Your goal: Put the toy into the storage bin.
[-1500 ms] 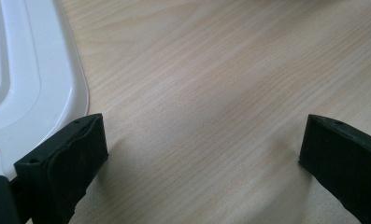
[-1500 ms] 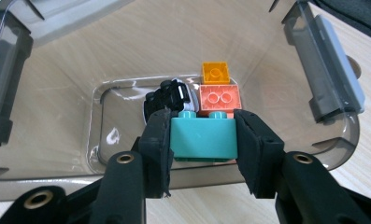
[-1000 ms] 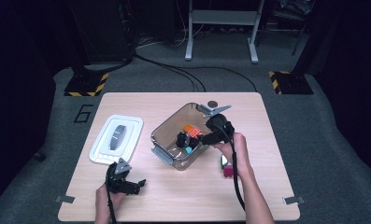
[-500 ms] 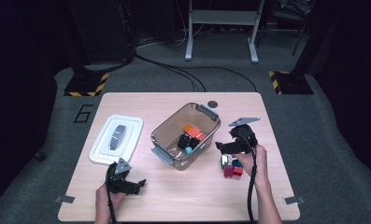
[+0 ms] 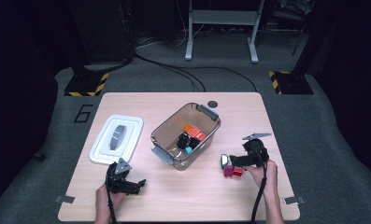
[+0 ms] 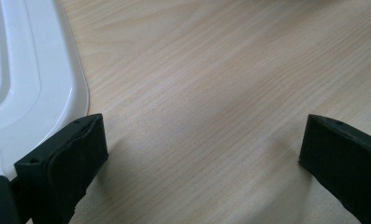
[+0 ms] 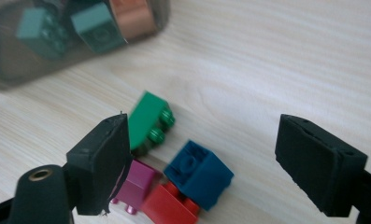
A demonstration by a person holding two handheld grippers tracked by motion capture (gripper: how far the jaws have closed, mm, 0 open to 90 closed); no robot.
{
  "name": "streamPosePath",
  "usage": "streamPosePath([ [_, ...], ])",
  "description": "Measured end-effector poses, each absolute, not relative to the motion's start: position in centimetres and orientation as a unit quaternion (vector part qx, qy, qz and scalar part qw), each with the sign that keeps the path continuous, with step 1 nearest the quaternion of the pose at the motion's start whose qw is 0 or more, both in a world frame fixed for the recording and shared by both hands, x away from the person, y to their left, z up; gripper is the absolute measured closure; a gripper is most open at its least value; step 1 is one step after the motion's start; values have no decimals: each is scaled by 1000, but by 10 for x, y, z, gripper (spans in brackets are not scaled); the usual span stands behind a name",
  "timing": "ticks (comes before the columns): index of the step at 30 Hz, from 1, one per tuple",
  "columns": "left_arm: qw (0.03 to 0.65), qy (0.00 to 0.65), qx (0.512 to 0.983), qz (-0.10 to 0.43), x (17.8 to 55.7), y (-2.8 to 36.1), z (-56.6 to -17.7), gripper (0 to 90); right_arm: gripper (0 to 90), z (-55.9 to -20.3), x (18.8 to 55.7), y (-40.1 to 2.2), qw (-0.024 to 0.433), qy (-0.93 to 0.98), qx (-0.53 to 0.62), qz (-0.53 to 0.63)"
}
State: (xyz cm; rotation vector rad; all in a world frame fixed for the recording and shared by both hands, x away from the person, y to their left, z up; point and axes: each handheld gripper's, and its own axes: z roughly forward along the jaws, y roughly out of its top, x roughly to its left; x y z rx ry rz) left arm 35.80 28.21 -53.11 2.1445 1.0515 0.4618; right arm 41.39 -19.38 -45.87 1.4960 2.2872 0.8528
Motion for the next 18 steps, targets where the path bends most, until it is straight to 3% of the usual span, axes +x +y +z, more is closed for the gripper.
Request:
streamPosePath([
  [11, 347, 407, 826, 177, 358, 282, -531, 9, 244, -486, 416, -219, 122, 774, 556, 277],
  [18, 346, 406, 827, 177, 358, 282, -531, 9, 263, -489, 418, -229, 144, 751, 585, 271],
])
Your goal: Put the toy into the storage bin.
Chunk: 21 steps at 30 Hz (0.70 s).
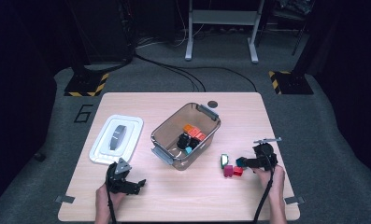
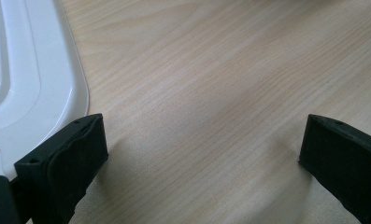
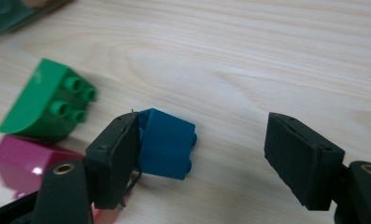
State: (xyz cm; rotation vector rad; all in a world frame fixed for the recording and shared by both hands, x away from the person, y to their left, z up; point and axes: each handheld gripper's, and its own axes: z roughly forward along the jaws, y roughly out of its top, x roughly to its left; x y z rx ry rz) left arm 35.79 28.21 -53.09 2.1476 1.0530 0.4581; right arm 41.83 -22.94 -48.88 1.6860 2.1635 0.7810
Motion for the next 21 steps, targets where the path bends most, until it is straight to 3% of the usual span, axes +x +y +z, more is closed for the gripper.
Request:
streamPosePath([
  [15, 345, 405, 828, 177, 358, 282, -531, 9, 255, -491, 421, -221, 155, 754, 576, 275],
  [21, 346, 405, 828, 175, 358, 282, -531, 9, 310, -496, 424, -212, 150, 770, 565, 256],
])
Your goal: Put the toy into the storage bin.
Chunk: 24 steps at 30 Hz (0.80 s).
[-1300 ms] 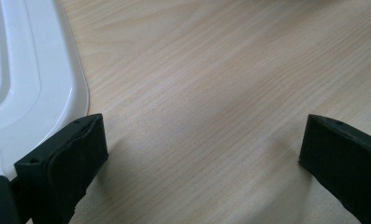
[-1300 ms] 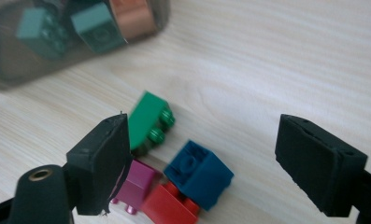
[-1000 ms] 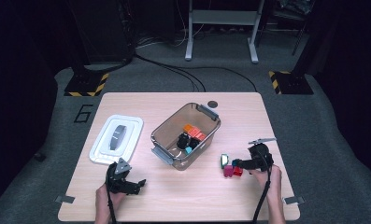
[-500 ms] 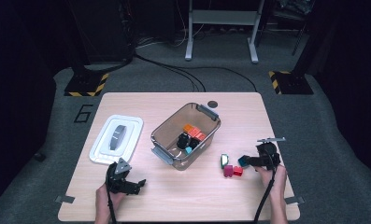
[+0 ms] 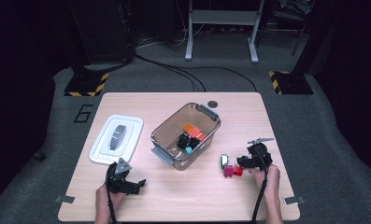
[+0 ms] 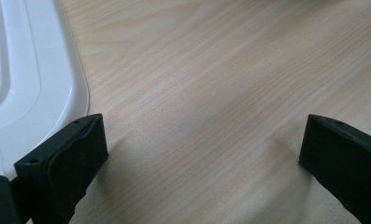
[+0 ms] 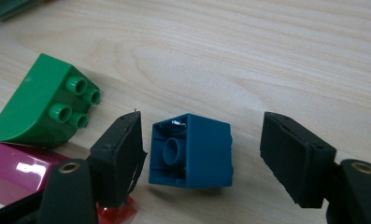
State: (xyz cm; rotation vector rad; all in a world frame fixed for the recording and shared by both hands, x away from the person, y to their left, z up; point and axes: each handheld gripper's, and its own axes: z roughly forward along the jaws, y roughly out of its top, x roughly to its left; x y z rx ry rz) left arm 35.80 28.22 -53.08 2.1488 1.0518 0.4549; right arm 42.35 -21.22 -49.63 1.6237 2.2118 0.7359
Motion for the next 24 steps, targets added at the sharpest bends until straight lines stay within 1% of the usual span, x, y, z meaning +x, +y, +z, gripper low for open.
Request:
streamPosePath([
  [1, 345, 406, 828, 177, 358, 282, -531, 9, 326, -497, 424, -211, 155, 775, 559, 250],
  [4, 346, 407, 827, 175, 358, 282, -531, 9, 329, -498, 425, -210, 156, 781, 555, 241],
  [6, 346, 406, 828, 175, 358, 282, -531, 9, 346, -500, 426, -209, 159, 787, 547, 236],
  [7, 346, 406, 827, 175, 358, 282, -531, 9, 385, -502, 427, -208, 154, 789, 548, 230],
  [8, 345, 405, 828, 177, 358, 282, -531, 9, 405, -502, 427, -208, 156, 790, 545, 233],
  [9, 345, 405, 828, 177, 358, 282, -531, 9, 405, -502, 427, -208, 156, 790, 545, 233],
  [10, 346, 406, 828, 175, 358, 282, -531, 9, 457, -501, 427, -208, 156, 788, 548, 234],
  [20, 346, 406, 827, 175, 358, 282, -531, 9, 470, -500, 427, -208, 159, 790, 543, 235],
  [24, 345, 405, 828, 176, 358, 282, -531, 9, 471, -494, 426, -209, 158, 784, 544, 252],
])
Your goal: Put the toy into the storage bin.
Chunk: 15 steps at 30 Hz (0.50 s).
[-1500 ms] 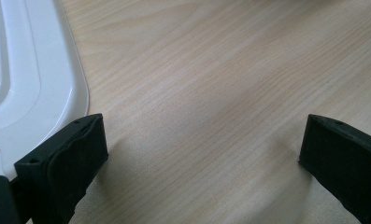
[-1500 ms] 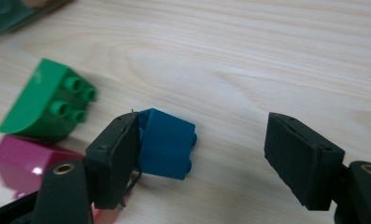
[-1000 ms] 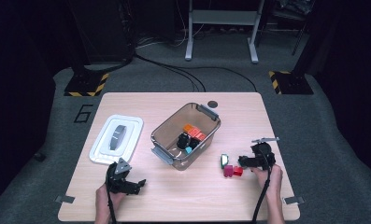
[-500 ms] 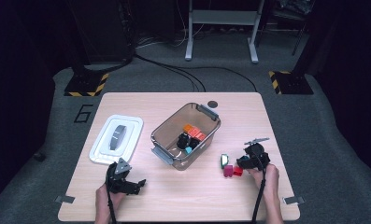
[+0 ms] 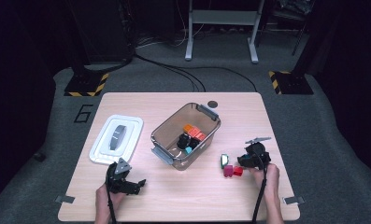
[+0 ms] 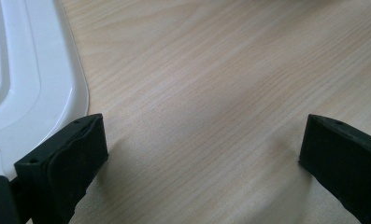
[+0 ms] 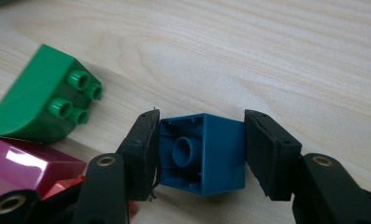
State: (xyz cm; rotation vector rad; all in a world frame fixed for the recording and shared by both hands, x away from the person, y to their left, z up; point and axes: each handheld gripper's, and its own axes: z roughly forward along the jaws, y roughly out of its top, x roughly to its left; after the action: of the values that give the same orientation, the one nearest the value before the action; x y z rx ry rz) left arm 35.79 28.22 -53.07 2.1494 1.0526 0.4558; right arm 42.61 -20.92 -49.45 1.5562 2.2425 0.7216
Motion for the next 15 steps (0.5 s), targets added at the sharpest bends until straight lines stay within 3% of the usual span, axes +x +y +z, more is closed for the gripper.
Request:
streamPosePath([
  [15, 345, 406, 828, 175, 358, 282, -531, 9, 471, -465, 424, -202, 158, 782, 525, 299],
])
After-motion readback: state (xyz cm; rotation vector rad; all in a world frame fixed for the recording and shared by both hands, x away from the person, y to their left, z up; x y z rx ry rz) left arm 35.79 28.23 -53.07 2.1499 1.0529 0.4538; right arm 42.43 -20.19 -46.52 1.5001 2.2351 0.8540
